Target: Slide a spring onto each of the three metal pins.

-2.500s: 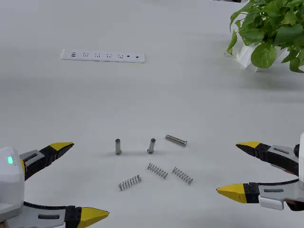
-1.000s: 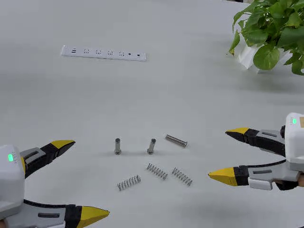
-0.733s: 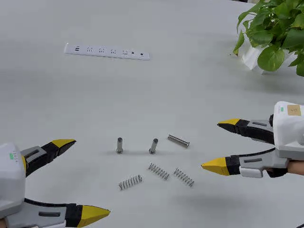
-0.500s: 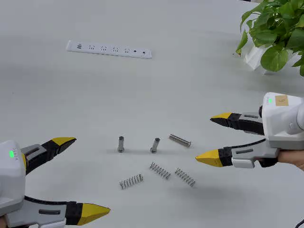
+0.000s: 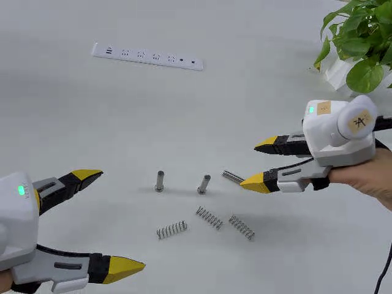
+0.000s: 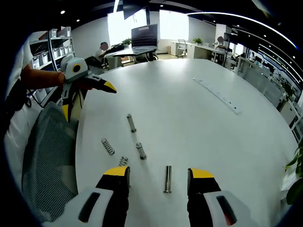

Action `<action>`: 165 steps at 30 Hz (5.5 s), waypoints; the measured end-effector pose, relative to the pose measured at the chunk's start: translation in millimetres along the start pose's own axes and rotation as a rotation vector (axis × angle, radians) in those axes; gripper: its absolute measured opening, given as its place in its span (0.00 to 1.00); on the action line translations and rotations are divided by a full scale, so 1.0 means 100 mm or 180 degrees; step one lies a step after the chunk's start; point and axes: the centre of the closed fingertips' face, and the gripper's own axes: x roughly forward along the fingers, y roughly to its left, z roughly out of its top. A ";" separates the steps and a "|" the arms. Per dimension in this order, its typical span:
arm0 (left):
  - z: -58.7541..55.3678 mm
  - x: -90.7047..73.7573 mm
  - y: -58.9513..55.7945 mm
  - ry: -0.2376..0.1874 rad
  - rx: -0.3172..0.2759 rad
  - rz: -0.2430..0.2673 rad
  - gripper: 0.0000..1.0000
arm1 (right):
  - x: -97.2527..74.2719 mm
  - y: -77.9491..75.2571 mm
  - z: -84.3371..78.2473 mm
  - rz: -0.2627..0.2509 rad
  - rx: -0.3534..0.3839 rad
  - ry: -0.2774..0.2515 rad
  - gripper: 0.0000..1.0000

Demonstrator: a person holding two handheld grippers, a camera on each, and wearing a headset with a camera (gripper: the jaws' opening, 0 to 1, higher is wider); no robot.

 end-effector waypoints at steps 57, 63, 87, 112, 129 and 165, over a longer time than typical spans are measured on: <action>-0.06 0.01 0.12 -0.0144 -0.0241 0.0099 0.99 | 0.78 -0.28 -0.41 0.0293 -0.0377 0.1388 0.06; -0.05 0.01 0.13 -0.0158 -0.0252 0.0109 0.99 | 0.78 -0.28 -0.41 0.0283 -0.0398 0.1407 0.06; -0.04 0.01 0.12 -0.0169 -0.0271 0.0104 0.99 | 0.76 -0.26 -0.45 0.0240 -0.0261 0.1364 0.05; -0.01 0.03 0.08 -0.0159 -0.0231 0.0048 0.99 | 0.59 -0.19 -0.38 0.0173 -0.0202 0.1169 0.05; 0.02 0.05 0.07 -0.0157 -0.0202 0.0010 0.99 | 0.45 -0.17 -0.31 0.0105 -0.0150 0.0996 0.05; 0.05 0.06 0.01 -0.0122 -0.0161 -0.0029 0.99 | 0.11 -0.17 -0.43 -0.0267 0.0409 0.0363 0.05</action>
